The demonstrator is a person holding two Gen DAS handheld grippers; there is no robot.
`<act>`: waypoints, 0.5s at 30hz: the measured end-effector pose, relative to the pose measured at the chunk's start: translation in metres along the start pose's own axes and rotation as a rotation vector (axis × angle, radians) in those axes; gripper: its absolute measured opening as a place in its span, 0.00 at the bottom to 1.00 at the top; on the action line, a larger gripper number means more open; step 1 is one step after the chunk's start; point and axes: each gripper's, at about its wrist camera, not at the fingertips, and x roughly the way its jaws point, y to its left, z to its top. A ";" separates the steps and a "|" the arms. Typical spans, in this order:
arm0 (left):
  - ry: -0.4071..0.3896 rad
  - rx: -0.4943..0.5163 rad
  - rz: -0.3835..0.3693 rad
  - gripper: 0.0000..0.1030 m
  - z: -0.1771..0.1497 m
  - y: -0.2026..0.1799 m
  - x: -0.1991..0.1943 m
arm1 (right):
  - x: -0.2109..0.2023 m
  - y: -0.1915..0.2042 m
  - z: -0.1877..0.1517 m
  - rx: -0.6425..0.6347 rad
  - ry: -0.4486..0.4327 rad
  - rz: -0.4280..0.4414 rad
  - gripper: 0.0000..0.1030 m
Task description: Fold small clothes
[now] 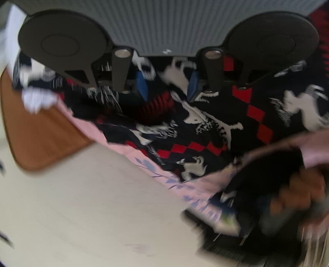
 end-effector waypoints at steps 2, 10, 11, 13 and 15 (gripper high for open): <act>0.025 0.030 -0.014 0.69 -0.005 -0.009 0.003 | -0.033 -0.026 -0.009 0.107 -0.048 -0.006 0.46; 0.120 0.239 -0.020 0.76 -0.021 -0.081 0.043 | -0.091 -0.146 -0.057 0.637 -0.190 -0.248 0.54; 0.129 0.296 -0.013 0.76 -0.025 -0.096 0.050 | -0.088 -0.154 -0.061 0.684 -0.198 -0.234 0.54; 0.157 0.400 0.001 0.76 -0.034 -0.125 0.066 | -0.076 -0.160 -0.066 0.750 -0.206 -0.169 0.54; 0.184 0.481 0.055 0.72 -0.044 -0.144 0.083 | -0.067 -0.160 -0.066 0.781 -0.204 -0.105 0.55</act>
